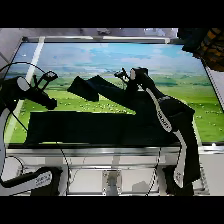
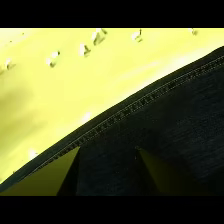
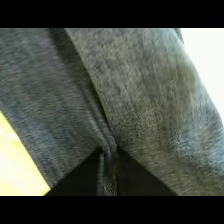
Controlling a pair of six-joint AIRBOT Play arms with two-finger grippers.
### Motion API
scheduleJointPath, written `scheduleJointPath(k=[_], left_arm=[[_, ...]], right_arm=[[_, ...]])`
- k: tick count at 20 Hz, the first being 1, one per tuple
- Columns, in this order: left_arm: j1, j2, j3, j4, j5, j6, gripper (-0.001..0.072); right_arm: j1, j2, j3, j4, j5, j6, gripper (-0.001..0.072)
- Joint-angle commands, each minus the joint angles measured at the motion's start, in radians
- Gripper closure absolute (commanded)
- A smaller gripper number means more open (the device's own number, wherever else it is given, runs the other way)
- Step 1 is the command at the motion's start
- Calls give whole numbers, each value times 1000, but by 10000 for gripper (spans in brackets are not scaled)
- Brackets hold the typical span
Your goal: Fold the clothes and pants, and hang the long-sleeved shirts on hangers.
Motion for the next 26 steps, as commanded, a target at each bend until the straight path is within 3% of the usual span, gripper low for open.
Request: scheduleJointPath(k=[1, 5, 14, 18, 22, 26], left_arm=[[-1, 0, 1, -33, 0, 0, 292], [-27, 1, 1, -29, -8, 1, 293], [-151, 0, 1, -29, 25, 19, 291], [-191, 0, 1, -29, 100, 20, 291], [-269, -3, 1, -30, 234, 19, 292], [-356, -58, 1, -125, 380, 19, 293]], right_arm=[[1, 1, 1, 6, 49, -16, 697], [1, 48, 49, -52, 142, -6, 698], [0, 352, 47, -122, 220, 51, 698], [-8, 428, 20, -299, 284, 132, 698], [-97, 435, 19, -307, 462, 245, 698], [-173, 442, -8, -251, 459, 278, 670]])
